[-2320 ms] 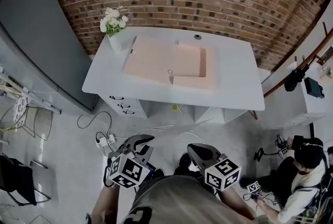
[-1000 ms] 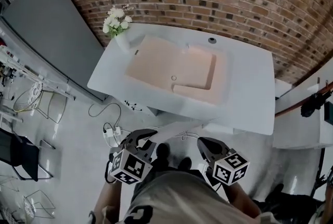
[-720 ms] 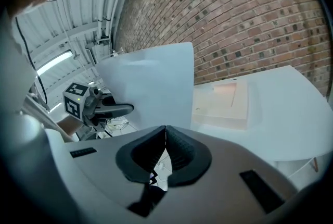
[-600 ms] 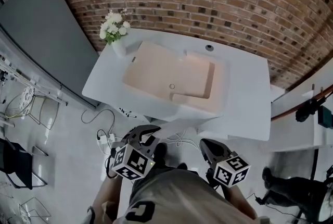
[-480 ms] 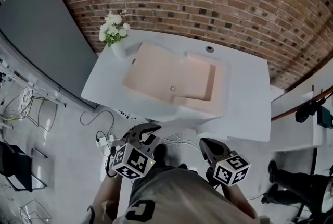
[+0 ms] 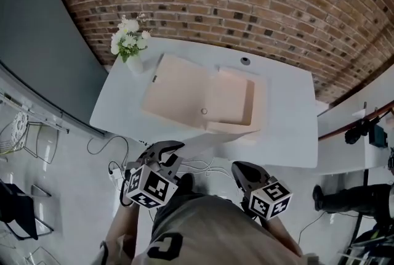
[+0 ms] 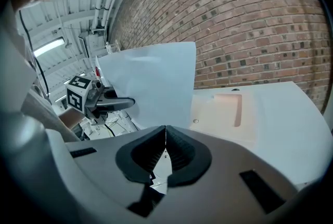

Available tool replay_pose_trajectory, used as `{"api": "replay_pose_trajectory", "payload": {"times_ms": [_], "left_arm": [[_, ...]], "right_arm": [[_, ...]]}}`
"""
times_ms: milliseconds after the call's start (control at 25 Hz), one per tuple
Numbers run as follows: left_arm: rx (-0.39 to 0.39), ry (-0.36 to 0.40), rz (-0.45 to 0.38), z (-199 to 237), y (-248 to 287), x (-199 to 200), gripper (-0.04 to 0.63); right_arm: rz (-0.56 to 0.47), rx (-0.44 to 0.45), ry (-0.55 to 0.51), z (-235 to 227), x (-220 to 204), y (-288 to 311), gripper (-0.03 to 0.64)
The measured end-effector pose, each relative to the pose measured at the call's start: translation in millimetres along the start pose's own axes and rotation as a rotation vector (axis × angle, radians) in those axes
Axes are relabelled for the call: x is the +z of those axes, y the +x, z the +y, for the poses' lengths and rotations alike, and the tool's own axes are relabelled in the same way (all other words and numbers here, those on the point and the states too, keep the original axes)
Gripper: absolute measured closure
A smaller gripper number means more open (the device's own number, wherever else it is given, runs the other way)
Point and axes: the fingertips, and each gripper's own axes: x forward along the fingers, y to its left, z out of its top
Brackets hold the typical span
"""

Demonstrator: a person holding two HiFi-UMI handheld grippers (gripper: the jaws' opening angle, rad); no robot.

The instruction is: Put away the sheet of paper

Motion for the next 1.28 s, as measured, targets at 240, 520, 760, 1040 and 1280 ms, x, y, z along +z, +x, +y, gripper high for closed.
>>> {"api": "replay_pose_trajectory", "payload": {"times_ms": [240,520,760,1040,1280], "left_arm": [[-0.023,-0.023,-0.032,21,0,-9,0.581],[-0.034,-0.038,-0.069,44,-3,-20,0.581],[-0.048,-0.039,-0.102,61,-7,-29,0.580],[-0.058,-0.104,-0.145,85,-15,-37,0.581],[-0.006,-0.072,-0.098,103,-12,-35,0.580]], "right_arm": [[0.015,-0.025,-0.010,9,4,14,0.594],[0.030,-0.053,-0.028,22,7,30,0.594],[0.059,-0.064,-0.050,36,5,46,0.594],[0.111,-0.048,-0.071,49,1,58,0.594],[0.114,-0.026,-0.081,44,8,64,0.594]]}}
